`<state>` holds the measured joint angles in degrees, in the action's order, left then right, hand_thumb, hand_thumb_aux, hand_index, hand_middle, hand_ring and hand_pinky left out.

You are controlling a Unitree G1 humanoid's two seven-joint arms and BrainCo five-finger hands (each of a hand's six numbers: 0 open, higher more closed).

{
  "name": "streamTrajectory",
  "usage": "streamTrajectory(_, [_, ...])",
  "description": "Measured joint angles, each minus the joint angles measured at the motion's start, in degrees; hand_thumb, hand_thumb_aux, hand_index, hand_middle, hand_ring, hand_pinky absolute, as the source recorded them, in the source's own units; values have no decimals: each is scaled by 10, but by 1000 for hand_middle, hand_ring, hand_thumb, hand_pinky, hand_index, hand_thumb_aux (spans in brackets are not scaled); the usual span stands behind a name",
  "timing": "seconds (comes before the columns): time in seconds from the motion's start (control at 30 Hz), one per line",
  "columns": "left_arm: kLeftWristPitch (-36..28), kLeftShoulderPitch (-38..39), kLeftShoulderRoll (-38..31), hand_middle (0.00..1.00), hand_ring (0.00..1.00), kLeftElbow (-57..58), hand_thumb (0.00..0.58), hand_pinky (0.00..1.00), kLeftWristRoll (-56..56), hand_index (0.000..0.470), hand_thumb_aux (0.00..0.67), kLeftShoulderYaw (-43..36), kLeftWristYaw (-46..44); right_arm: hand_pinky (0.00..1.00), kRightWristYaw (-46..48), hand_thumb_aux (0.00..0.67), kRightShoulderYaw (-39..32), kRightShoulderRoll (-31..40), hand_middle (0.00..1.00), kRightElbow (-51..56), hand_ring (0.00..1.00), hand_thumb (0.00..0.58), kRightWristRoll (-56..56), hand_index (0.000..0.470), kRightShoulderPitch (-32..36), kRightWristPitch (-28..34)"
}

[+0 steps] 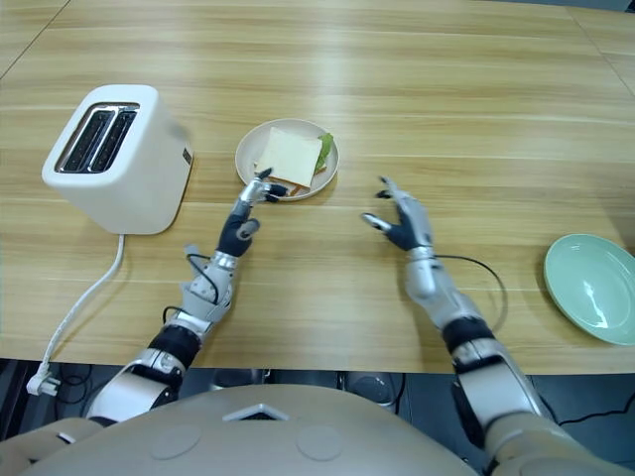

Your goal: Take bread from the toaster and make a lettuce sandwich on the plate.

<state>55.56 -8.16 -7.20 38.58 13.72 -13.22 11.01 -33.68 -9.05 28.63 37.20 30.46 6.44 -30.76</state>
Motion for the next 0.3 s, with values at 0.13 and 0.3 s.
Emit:
streamTrajectory(0.13, [-3,2,19,0,0,-21,0,0,3,0,0,1,-11,0,-16,0,69,49,0,-35,0,0,-14,0,-42,37])
streamTrajectory(0.3, [-9,15,20,0,0,-38,0,0,8,0,0,13,-10,0,-33,0,120,107,0,83,0,0,-26,0,-44,88])
